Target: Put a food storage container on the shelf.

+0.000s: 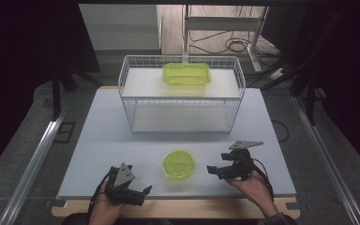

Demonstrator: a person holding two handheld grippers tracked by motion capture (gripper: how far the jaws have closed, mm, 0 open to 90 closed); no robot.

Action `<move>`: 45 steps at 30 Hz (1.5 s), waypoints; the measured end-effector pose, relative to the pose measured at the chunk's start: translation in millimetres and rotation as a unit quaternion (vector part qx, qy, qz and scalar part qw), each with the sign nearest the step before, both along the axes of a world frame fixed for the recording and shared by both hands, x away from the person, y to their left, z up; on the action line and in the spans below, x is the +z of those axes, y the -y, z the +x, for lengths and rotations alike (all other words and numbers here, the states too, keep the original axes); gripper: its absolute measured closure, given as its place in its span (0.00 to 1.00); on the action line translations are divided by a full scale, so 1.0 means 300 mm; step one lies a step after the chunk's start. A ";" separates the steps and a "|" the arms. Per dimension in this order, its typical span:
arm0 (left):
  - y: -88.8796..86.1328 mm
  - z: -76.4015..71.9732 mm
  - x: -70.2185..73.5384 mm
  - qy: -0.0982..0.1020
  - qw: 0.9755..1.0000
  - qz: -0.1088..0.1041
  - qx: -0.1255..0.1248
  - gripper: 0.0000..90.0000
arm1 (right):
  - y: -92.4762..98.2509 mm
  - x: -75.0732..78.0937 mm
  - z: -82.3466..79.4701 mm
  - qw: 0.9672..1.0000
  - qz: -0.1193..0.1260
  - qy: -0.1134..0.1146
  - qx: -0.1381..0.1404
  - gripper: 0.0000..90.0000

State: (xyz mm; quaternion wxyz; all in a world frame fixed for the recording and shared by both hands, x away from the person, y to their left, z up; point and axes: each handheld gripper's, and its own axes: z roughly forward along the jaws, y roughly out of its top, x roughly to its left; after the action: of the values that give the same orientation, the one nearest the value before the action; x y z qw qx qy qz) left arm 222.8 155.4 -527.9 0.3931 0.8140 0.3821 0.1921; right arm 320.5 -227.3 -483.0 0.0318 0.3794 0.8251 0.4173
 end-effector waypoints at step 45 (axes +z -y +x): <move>-0.006 0.003 -0.004 -0.007 1.000 -0.004 -0.005 0.01 | -0.188 -0.011 0.167 0.989 0.048 -0.124 0.061 0.72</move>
State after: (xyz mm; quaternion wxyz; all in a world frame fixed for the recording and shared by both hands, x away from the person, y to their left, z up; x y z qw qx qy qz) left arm 223.8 157.1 -529.1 0.3944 0.8157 0.3817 0.1827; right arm 370.7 -171.0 -486.2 -0.1145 0.3783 0.8235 0.4070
